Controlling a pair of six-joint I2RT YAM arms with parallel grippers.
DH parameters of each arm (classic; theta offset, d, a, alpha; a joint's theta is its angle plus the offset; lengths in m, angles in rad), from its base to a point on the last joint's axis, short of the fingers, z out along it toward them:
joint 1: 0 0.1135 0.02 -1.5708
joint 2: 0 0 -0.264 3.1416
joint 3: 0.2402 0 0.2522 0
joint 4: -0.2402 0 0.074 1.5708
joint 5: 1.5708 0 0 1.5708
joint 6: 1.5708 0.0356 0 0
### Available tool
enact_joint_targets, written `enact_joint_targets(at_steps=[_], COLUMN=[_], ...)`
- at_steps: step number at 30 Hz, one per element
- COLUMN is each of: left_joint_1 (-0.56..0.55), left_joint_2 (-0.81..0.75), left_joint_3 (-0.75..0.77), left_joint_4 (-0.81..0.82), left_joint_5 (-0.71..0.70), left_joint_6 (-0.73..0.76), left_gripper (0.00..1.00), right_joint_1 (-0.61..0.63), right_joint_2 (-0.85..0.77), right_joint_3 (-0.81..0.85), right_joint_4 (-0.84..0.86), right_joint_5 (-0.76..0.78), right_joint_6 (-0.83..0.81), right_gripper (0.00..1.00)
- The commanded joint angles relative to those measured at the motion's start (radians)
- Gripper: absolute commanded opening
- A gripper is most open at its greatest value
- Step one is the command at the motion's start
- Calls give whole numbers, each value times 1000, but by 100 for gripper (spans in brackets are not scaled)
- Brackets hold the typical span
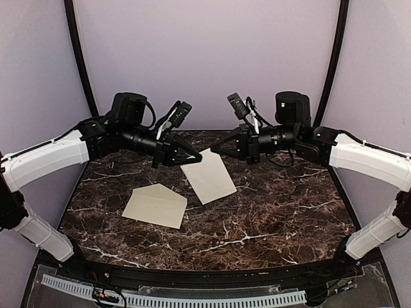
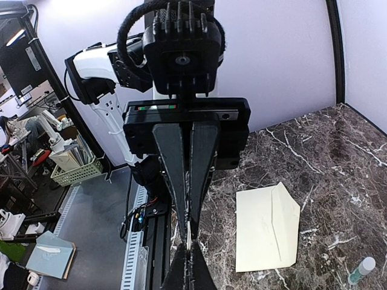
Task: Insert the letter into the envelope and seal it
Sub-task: Fold the letter.
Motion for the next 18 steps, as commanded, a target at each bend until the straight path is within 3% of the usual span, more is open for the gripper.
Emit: enact_joint_targets(at_steps=[1,3,6,10,12,18], left_joint_1=[-1,0,-1,-1,-1,0], left_joint_2=[-46,-52,-55,-57,-58,-67], left_joint_3=[-11,-13,-14,-14,-14,-15], left_joint_4=[12,15,16,14,13,12], left_joint_5=[1,-4,-6,-7,-9,-22], left_joint_6=[4,4,4,4,6,9], left_gripper=[0,0,0,0,0,0], right_joint_1=[-2,-2,-2,-2,-2,-2], right_joint_2=[-12,-14,-18,-25,-30,-50], right_joint_3=[9,5,-8,-30,-37,-53], right_joint_4=[8,-1,-28,-26,-24,-17], right_joint_5=[5,4,5,13,15,31], right_joint_6=[-9,-9,-8,2,5,3], right_gripper=[7,24,28,14,0,0])
